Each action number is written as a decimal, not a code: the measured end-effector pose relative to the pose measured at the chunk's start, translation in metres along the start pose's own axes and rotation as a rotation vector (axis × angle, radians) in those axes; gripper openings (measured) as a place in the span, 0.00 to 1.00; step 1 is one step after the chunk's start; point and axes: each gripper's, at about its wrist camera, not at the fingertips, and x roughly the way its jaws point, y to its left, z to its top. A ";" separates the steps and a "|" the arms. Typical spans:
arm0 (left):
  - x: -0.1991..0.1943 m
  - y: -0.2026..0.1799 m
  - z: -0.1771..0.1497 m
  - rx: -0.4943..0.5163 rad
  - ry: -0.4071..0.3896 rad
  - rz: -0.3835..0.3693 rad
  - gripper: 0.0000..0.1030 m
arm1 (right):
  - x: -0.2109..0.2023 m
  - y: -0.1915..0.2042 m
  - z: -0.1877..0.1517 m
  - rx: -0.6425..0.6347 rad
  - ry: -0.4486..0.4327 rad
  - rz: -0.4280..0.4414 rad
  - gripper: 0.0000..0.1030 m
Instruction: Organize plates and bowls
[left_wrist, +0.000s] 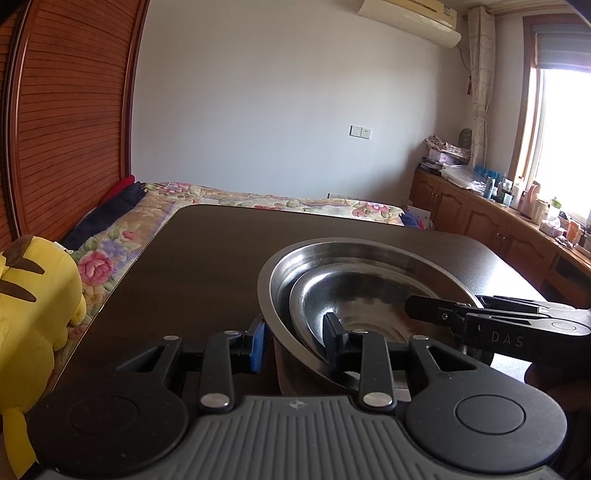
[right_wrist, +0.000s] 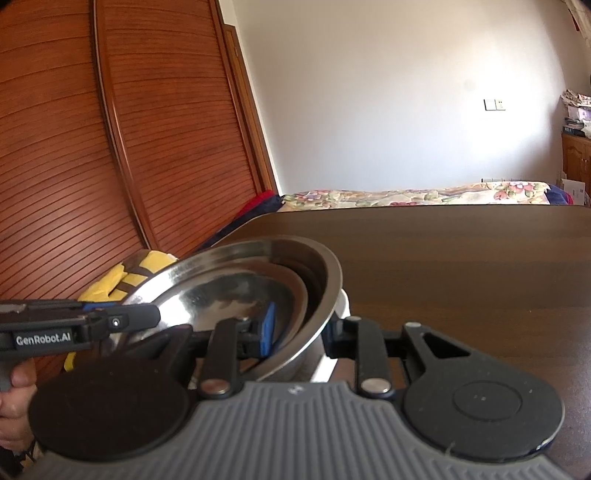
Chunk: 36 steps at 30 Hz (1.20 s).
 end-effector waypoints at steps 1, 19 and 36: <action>0.000 0.000 0.000 0.005 -0.003 0.002 0.38 | 0.000 0.001 0.000 -0.005 -0.002 -0.005 0.30; -0.034 -0.022 0.026 0.095 -0.150 0.068 1.00 | -0.033 -0.003 0.011 -0.059 -0.110 -0.097 0.80; -0.043 -0.090 0.034 0.151 -0.196 0.097 1.00 | -0.091 -0.011 0.028 -0.104 -0.197 -0.247 1.00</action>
